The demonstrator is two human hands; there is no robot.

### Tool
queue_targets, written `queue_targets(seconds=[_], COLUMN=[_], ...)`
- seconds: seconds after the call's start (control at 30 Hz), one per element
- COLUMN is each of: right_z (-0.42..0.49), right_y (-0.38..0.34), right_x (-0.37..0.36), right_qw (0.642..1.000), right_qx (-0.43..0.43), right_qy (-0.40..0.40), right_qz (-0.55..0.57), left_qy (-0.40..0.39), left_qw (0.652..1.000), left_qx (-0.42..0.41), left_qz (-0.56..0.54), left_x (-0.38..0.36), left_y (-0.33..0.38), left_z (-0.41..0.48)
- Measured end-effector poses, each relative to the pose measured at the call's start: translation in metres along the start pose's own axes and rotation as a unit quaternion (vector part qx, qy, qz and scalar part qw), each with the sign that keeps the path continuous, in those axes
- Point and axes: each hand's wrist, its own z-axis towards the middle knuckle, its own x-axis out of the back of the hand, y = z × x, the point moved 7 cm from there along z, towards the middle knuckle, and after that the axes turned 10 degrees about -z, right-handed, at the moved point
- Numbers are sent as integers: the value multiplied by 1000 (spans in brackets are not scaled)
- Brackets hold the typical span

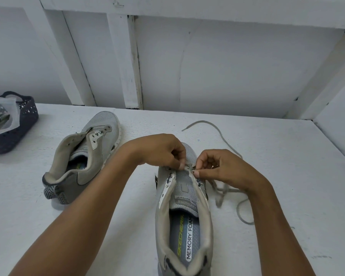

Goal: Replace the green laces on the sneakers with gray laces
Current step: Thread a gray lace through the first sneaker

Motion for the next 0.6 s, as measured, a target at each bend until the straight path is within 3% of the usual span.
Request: queue_targets(seconds=[0.17,0.33,0.6], right_z=[0,0,-1], right_y=[3,5,-5], right_x=[-1,-3,1], right_qw=[999,998,999], right_qx=[-35,-53,-23], right_qy=[7,-13,19], right_qz=[33,8,-44], left_qy=[-2,48,39], left_qw=[997,997,990], left_qx=[-30,-41,-21], left_qz=[-65,48,136], left_x=[4,5,0], left_y=[-2,2,14], left_z=[-3,-4,-5])
